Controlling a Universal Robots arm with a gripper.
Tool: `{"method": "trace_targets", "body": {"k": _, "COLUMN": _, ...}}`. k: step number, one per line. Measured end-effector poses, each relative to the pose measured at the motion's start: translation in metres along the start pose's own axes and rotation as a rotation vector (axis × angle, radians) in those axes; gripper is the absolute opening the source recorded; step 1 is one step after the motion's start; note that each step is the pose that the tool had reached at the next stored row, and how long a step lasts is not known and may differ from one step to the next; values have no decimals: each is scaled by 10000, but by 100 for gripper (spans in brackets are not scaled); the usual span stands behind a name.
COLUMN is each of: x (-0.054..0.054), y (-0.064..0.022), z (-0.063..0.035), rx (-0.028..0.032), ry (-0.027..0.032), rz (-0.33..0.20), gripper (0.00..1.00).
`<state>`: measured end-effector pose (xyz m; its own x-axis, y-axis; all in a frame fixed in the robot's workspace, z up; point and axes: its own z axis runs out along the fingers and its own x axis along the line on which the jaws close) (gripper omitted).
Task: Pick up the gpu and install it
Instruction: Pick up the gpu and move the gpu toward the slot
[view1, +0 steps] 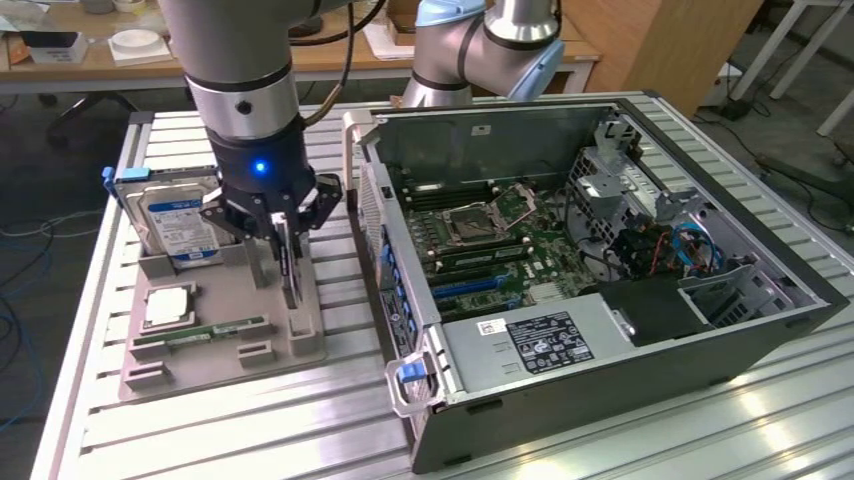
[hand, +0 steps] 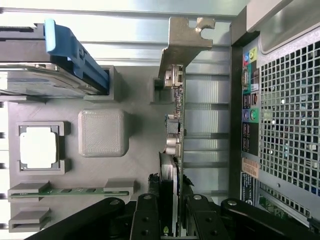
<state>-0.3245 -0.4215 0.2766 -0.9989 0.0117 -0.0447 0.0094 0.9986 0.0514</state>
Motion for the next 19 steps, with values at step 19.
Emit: {"method": "trace_targets", "body": {"k": 19, "x": -7, "y": 8, "z": -160, "rx": -15, "ry": 1, "rz": 1, "gripper": 26}}
